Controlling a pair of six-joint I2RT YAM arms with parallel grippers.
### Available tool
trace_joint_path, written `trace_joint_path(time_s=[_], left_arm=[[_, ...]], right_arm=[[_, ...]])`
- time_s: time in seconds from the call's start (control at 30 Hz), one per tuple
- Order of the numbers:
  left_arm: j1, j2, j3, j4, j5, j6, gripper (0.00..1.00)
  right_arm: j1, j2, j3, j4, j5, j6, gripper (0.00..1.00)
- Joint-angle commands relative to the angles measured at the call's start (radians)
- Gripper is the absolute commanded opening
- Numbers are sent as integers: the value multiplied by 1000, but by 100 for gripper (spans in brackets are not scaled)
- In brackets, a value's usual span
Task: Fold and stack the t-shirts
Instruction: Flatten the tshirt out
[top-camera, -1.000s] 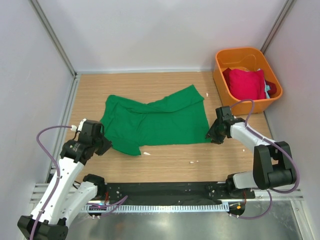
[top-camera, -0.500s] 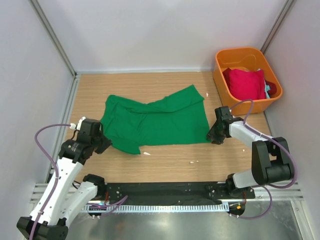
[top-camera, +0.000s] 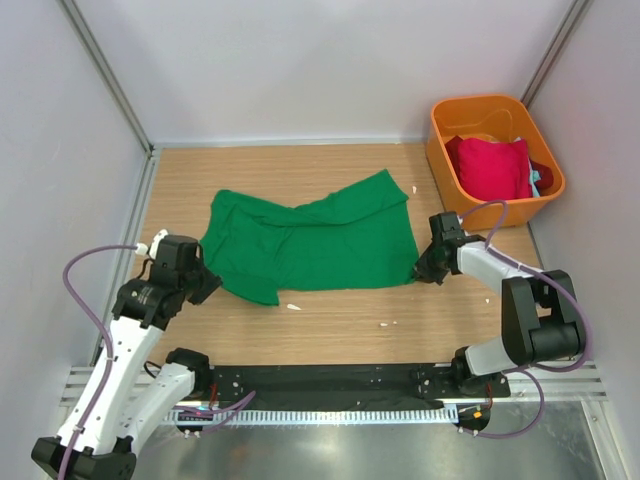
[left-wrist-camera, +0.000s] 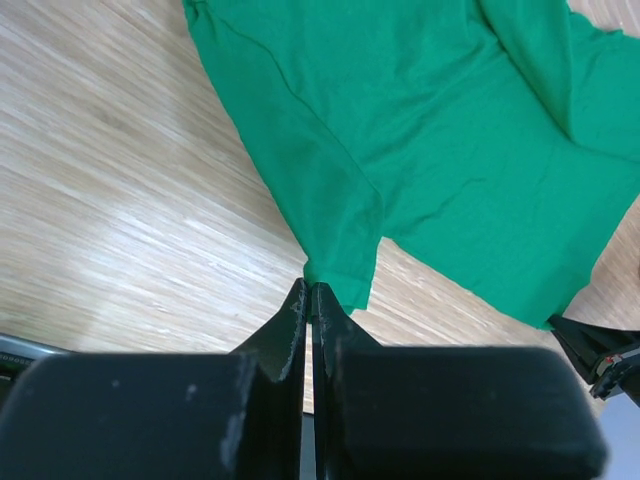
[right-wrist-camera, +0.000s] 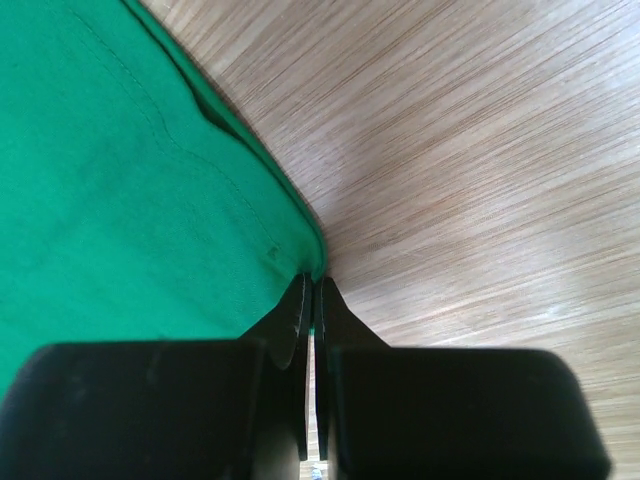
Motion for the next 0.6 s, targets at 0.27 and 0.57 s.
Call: trace_joint_path(time_s=[0.27,0.57], left_arm=[[-2,137,502,107,-174,172,0],[-2,325,928,378,-241,539,0]], right_arm=[[1,-31,420,-105,-27,-142,1],[1,6,1030,-216,-55,-208,1]])
